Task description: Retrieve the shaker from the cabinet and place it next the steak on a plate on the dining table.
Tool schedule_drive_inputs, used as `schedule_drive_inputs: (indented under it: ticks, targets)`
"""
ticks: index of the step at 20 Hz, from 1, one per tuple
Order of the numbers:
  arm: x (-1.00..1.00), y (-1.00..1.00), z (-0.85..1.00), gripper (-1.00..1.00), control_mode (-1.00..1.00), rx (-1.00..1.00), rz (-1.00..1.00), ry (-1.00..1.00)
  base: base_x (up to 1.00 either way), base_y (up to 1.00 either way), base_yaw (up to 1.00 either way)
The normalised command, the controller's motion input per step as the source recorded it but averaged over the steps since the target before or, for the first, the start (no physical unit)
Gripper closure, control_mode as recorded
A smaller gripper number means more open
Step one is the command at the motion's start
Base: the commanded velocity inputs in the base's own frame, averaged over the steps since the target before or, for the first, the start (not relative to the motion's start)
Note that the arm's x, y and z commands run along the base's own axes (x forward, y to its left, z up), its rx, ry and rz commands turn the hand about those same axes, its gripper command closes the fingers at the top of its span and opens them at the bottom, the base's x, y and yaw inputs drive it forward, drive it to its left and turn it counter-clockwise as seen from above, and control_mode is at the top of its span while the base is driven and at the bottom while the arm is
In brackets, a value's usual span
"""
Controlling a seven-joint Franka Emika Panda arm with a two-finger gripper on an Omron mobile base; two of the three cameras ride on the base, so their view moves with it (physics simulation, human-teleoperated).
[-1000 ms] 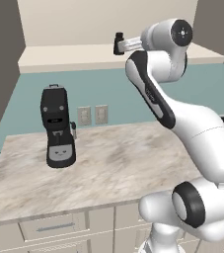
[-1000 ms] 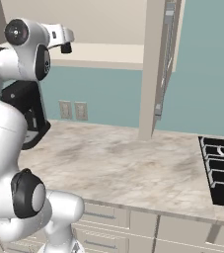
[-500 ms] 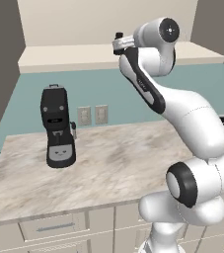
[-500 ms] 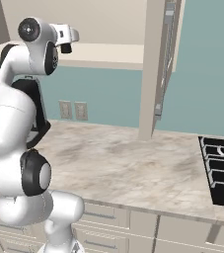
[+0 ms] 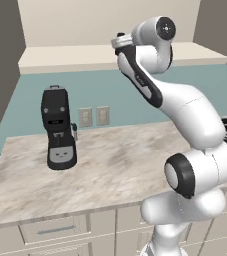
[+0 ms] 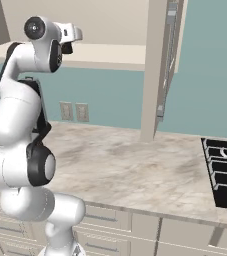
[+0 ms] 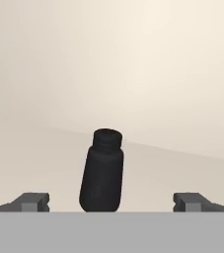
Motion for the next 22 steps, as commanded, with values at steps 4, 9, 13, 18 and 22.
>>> schedule_drive_inputs:
  ticks: [4, 9, 13, 18, 22]
  targets:
    - [0.28, 0.07, 0.0, -1.0, -1.0, 0.0, 0.0, 0.0, 0.0, 0.0, 0.0]
    - [0.17, 0.12, 0.0, -1.0, -1.0, 0.0, 0.0, 0.0, 0.0, 0.0, 0.0]
    - [0.16, 0.05, -0.08, -1.0, -1.0, 0.04, 0.02, 0.0, 0.0, 0.0, 0.0]
    - [0.26, 0.0, -0.13, -1.0, -1.0, 0.11, 0.01, 0.01, 0.0, 0.0, 0.0]
    - [0.28, 0.0, -0.12, -1.0, -1.0, 0.1, 0.0, 0.0, 0.0, 0.0, 0.0]
